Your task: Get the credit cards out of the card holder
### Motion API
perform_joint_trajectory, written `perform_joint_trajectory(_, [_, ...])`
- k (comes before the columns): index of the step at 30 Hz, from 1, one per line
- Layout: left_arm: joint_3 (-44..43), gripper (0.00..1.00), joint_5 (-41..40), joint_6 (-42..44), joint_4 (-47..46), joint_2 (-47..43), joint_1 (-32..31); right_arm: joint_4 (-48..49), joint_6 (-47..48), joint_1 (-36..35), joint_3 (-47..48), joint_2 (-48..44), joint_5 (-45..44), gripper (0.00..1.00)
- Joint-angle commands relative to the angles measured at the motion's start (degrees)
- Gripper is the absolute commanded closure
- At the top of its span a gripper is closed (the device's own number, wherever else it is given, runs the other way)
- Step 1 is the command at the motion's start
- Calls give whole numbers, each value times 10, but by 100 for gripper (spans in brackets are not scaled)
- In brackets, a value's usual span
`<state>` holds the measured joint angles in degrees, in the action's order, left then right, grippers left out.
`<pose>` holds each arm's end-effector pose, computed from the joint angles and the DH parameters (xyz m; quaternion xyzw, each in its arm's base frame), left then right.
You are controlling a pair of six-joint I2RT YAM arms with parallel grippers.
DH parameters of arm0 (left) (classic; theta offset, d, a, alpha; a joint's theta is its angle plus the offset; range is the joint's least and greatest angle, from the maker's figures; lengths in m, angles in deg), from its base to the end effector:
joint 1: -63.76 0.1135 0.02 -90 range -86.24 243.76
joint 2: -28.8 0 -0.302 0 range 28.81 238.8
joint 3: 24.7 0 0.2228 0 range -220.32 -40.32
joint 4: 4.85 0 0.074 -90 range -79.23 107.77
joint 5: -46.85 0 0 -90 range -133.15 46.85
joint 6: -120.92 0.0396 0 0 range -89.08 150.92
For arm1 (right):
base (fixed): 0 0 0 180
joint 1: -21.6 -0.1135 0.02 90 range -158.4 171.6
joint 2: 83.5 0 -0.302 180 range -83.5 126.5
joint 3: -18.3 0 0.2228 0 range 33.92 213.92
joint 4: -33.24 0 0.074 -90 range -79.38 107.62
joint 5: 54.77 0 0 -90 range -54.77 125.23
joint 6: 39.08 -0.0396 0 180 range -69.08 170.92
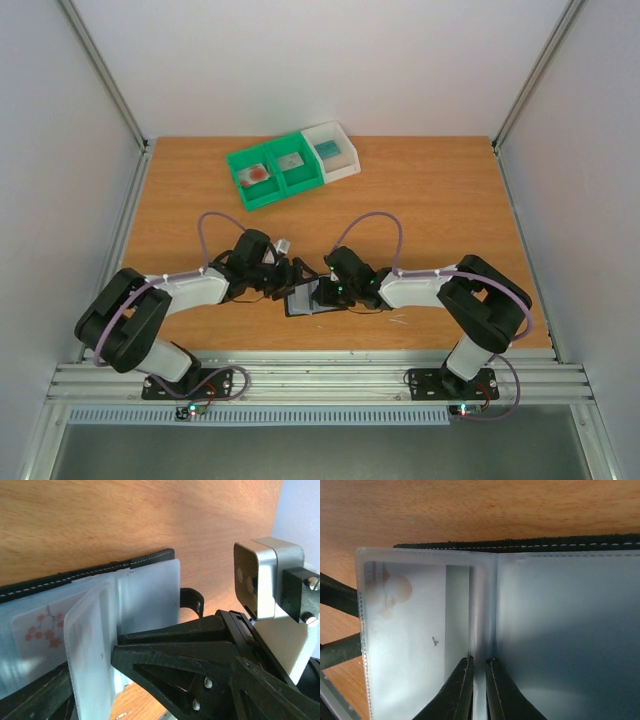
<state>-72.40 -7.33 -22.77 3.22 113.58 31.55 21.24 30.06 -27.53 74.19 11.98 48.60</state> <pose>0.1950 -0.1503 0.2047 -0.0487 0.8860 -0.4554 0.0720 0.1831 0.2256 0.1840 -0.2662 0.9002 0.2774 0.2046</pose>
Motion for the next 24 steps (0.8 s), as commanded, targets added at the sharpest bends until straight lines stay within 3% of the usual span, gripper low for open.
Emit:
perform_joint_trajectory(1, [-12, 22, 8, -11, -26, -19, -10, -5, -2, 1, -19, -4, -20, 88])
perform_joint_trajectory(10, [-20, 22, 5, -13, -20, -23, -21, -43, 6, 1, -25, -61, -46, 81])
perform_joint_trajectory(24, [-39, 22, 8, -22, -29, -11, -44, -121, 18, 1, -56, -174, -131, 80])
